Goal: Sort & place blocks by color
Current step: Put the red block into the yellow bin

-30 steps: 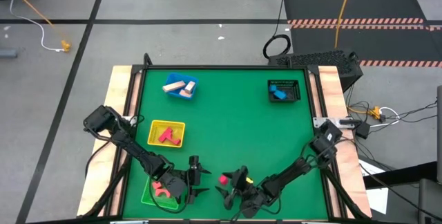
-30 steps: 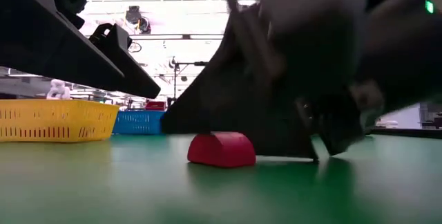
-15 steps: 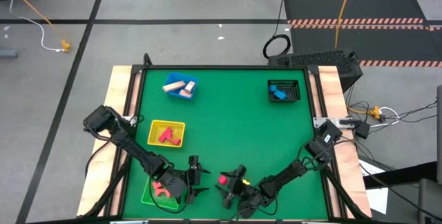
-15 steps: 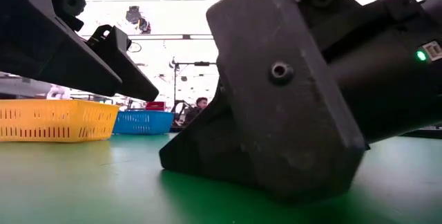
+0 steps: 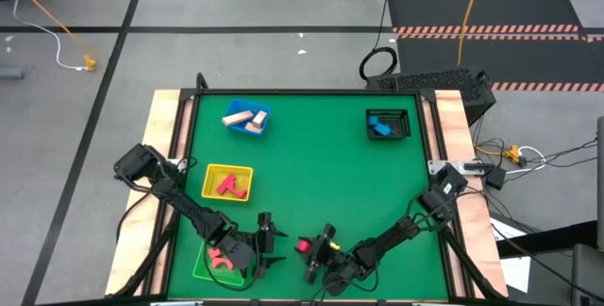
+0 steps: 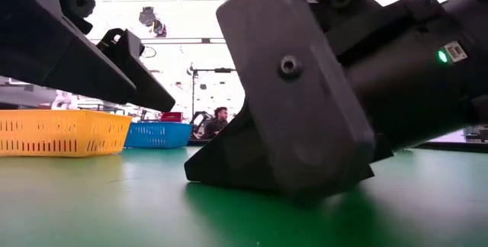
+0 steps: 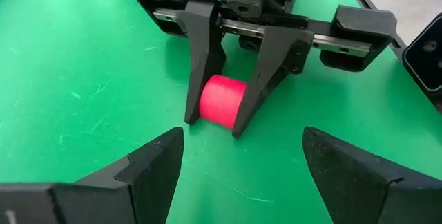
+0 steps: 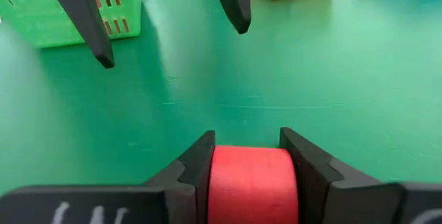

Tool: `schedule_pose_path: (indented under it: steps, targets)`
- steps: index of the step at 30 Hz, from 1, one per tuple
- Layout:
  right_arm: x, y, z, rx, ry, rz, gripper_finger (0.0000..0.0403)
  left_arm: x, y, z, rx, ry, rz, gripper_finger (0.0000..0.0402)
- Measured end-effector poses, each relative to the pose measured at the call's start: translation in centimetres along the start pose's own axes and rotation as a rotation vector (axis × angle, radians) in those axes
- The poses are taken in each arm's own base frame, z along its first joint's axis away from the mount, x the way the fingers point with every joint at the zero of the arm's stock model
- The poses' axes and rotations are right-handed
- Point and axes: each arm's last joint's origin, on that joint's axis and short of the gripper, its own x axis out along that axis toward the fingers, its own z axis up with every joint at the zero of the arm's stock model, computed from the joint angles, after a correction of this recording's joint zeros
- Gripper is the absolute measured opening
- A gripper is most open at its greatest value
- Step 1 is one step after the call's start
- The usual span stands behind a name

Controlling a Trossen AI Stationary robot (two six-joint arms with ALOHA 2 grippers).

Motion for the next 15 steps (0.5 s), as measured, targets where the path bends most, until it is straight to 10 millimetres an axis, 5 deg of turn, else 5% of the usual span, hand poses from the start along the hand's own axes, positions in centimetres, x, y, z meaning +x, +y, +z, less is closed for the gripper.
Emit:
schedule_pose_path:
  steps: [7,15]
  targets:
    - [-1.8,0.3,3.4,-0.086,0.040,0.044,0.0114,0.3,0.6,0.3,-0.125,-0.014,0.012,0.0296]
    - [-4.4,-1.3,7.1,-0.383,0.111,-0.031,0.0114,0.9,1.5,2.2,-0.371,-0.155,-0.020,0.0296]
